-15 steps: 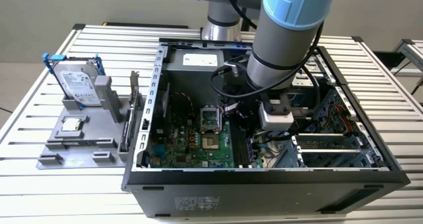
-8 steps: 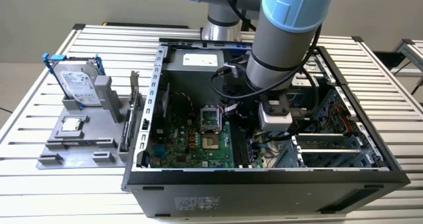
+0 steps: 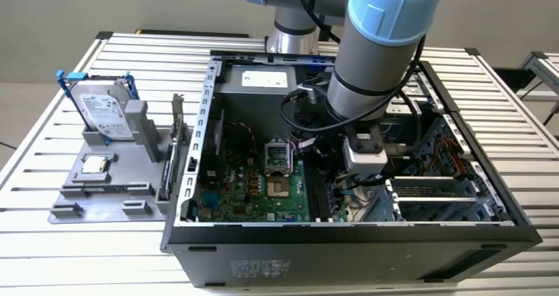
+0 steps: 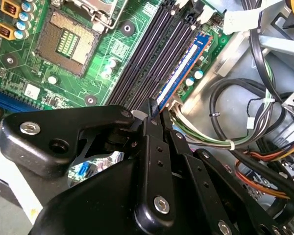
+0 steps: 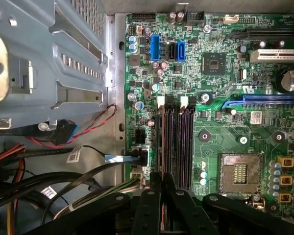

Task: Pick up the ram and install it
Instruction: 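Insert the ram into the slot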

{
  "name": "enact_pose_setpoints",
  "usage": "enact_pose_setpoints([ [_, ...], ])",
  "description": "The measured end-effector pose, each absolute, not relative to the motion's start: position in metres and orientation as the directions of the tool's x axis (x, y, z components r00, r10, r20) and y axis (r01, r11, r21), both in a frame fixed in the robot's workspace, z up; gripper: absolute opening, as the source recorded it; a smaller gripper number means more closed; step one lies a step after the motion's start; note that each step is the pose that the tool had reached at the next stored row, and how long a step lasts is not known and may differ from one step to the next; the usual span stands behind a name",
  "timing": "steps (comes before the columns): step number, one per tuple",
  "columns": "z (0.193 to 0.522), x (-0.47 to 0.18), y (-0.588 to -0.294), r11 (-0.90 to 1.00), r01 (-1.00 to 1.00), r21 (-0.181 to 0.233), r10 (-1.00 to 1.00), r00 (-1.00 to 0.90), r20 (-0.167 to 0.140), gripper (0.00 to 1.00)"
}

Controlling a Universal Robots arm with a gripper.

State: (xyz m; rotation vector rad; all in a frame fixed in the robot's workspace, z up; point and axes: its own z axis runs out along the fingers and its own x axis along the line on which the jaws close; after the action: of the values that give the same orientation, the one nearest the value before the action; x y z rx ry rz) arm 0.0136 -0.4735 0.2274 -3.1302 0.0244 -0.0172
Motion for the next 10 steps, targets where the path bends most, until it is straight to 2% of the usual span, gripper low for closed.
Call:
enact_pose_setpoints([
  [10, 0.2228, 0.0139, -0.4698, -1.0, -0.016, -0.011, -0.016, 1.0, 0.011, 0.0],
])
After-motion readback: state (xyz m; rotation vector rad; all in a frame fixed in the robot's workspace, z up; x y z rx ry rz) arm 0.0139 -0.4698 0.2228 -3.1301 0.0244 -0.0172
